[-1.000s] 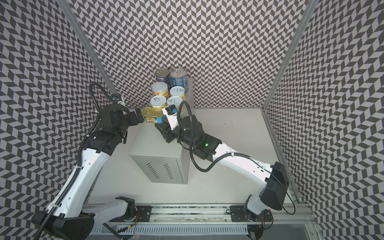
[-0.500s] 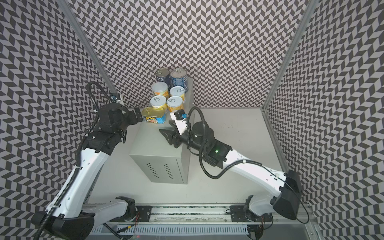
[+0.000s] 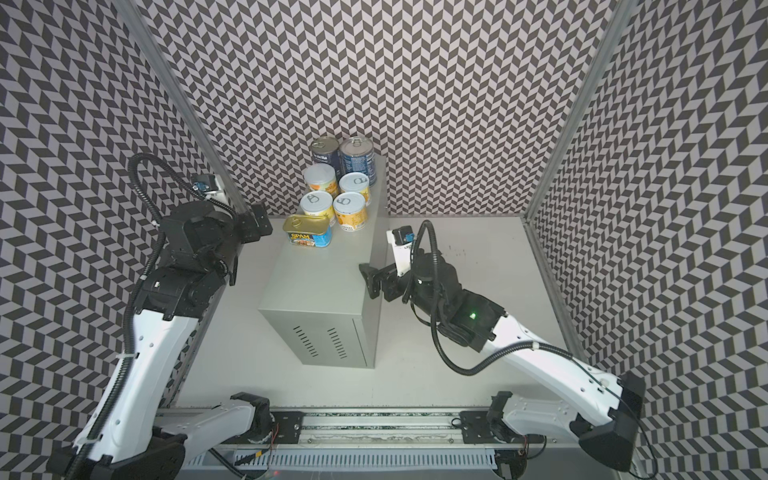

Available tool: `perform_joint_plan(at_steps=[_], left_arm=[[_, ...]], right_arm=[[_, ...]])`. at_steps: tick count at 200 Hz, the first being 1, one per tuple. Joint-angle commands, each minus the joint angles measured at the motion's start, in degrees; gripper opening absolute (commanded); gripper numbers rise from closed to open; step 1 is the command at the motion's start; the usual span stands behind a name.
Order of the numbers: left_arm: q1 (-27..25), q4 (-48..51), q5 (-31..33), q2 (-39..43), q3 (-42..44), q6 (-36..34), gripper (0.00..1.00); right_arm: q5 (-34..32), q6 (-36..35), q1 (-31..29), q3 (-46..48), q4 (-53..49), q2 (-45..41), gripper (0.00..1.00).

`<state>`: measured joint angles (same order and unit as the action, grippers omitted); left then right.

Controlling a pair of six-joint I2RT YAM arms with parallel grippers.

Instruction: Place and organize the canned foods onto the counter

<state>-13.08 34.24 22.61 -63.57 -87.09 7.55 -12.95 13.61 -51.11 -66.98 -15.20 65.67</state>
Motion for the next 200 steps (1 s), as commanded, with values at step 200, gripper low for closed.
perform_joint_plan(at_steps=[200], left_arm=[[14.9, -53.3, -13.1, -8.4, 50.0, -1.6, 1.00]], right_arm=[[-0.7, -12.2, 45.8, 30.1, 45.9, 18.5, 0.99]])
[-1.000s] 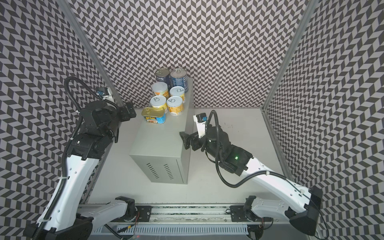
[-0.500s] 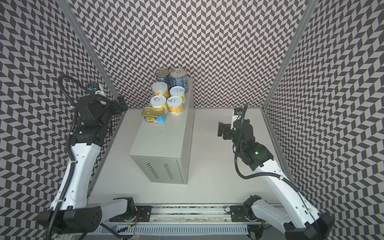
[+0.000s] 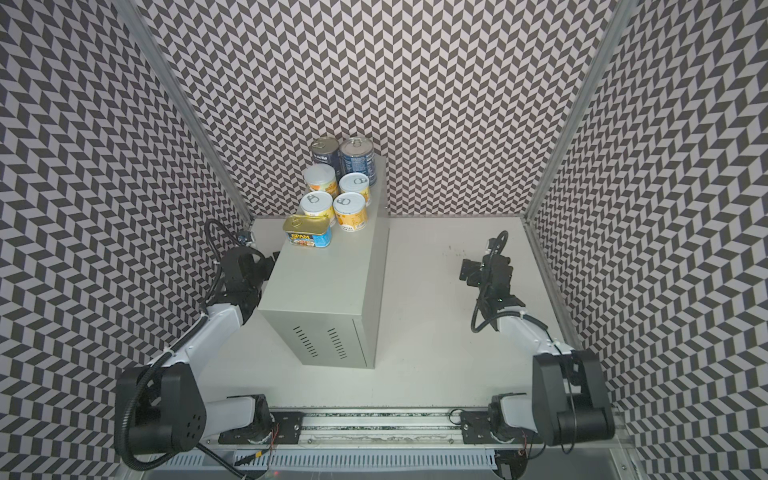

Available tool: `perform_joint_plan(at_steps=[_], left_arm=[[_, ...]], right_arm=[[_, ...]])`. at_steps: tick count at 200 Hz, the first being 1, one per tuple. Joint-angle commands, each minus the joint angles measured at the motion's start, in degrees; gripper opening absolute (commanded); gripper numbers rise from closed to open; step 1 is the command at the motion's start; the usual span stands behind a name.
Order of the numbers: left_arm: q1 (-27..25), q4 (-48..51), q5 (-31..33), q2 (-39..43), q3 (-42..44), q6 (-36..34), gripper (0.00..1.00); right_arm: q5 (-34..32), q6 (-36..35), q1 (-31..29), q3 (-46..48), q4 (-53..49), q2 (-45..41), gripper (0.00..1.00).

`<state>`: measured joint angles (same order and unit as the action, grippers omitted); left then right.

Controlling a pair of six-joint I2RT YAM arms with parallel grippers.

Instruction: Place and organize the canned foods onto the counter

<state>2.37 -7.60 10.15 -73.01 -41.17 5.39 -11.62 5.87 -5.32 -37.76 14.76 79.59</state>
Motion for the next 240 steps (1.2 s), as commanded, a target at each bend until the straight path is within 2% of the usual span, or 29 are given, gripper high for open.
perform_joint_plan(at_steps=[1, 24, 36, 58, 67, 80, 92, 109, 120, 125, 134, 149, 160, 166, 180, 195, 212, 240], left_arm=[[-0.5, -11.6, -0.4, 1.0, 4.3, 0.6, 1.00], [-0.8, -19.2, 2.4, -1.1, 10.8, 0.5, 1.00], [-1.6, -24.4, 4.1, -2.2, 13.5, 0.6, 1.00], [-1.8, -36.8, 2.6, -4.9, 18.3, -0.1, 1.00], [-1.9, -41.8, 1.5, -6.4, 20.1, -1.0, 1.00], [-2.4, -50.0, 0.1, -9.6, 22.4, -2.8, 1.00], [-3.2, -44.8, -0.7, -10.2, 19.5, -2.6, 1.00], [-3.4, -59.4, -6.2, -14.5, 25.1, -5.0, 1.00], [-3.8, -71.6, -5.4, -18.2, 28.2, -5.7, 1.00], [-3.7, -69.4, -5.3, -17.5, 27.7, -5.6, 1.00], [-3.7, -59.8, -5.5, -14.8, 25.5, -4.6, 1.00], [-3.9, -69.3, -5.3, -17.7, 27.6, -5.7, 1.00], [-3.9, -63.1, -5.2, -15.7, 26.2, -5.4, 1.00], [-3.9, -61.4, -5.3, -15.3, 25.8, -5.0, 1.00], [-3.8, -66.7, -5.3, -17.0, 26.9, -5.4, 1.00], [-3.8, -62.1, -5.3, -15.8, 25.9, -5.1, 1.00], [-3.8, -65.2, -5.3, -16.4, 26.8, -5.4, 1.00], [-3.9, -64.2, -5.1, -16.1, 26.6, -5.4, 1.00]], right_arm=[[-2.2, -4.5, 0.0, 0.9, 16.0, 4.7, 0.99], [-3.8, -5.0, 0.1, 5.9, 27.1, 6.6, 0.99], [-0.6, -4.9, 1.0, 6.6, 28.7, 7.8, 0.99], [2.9, -6.1, 1.4, 6.0, 31.9, 13.0, 0.99], [3.5, -6.6, 1.3, 5.3, 28.6, 12.2, 0.99], [3.8, -6.9, 1.2, 9.1, 34.4, 10.7, 0.99], [4.1, -7.0, 1.2, 11.9, 37.6, 9.1, 0.99], [3.1, -6.6, 1.2, 14.9, 41.8, 7.8, 0.99], [2.2, -6.0, 1.3, 17.4, 45.6, 7.1, 0.99], [1.7, -5.7, 1.3, 18.7, 47.6, 6.9, 0.99], [1.1, -5.7, 1.3, 20.9, 51.2, 6.8, 0.99], [0.4, -5.5, 1.3, 23.9, 59.7, 9.0, 0.99], [0.4, -5.8, 1.2, 24.6, 65.5, 10.8, 0.99], [0.4, -5.8, 1.2, 24.6, 64.7, 10.5, 0.99], [0.2, -5.6, 1.2, 23.8, 59.8, 9.1, 0.99], [0.1, -5.1, 1.2, 22.9, 56.8, 8.4, 0.99], [0.0, -5.1, 1.2, 23.1, 57.9, 8.7, 0.99], [0.2, -5.5, 1.2, 24.1, 61.6, 9.7, 0.99]])
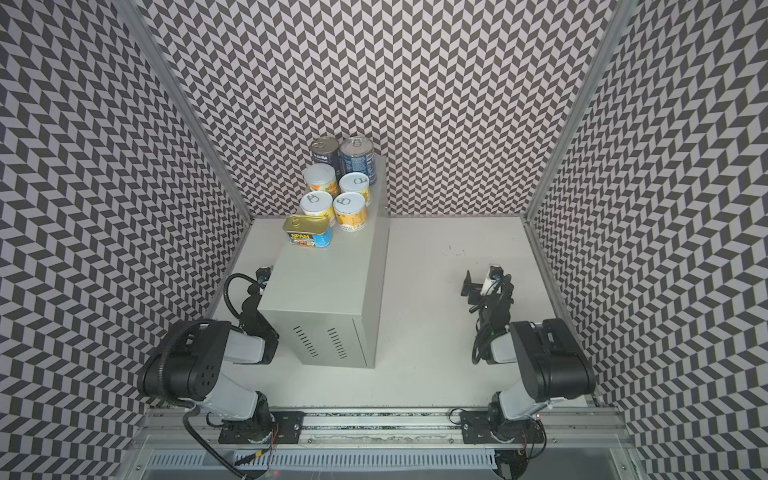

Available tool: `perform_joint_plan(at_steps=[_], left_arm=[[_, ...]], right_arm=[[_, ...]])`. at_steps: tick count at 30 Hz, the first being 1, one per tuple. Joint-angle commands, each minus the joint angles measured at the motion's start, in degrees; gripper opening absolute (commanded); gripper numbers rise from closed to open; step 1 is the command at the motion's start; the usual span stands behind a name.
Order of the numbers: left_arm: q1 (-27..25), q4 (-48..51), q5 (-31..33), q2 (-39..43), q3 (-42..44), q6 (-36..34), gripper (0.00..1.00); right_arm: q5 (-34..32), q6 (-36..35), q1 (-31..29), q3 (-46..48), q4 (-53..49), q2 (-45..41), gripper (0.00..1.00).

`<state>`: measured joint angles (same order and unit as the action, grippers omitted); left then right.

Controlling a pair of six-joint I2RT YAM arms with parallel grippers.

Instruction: Place and organize the canned foods onto the counter

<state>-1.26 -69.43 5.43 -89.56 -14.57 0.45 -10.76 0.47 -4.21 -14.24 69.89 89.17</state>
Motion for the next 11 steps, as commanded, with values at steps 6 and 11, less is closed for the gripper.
perform_joint_plan(at_steps=[6, 11], left_arm=[[-0.2, -2.4, -0.4, 0.5, 0.0, -0.4, 1.00], [-0.2, -2.4, -0.4, 0.5, 0.0, -0.4, 1.00]], right_arm=[[-0.1, -0.6, 0.0, 1.1, 8.6, 0.7, 0.99], [-0.1, -0.5, 0.1, 1.1, 8.4, 0.8, 0.99]])
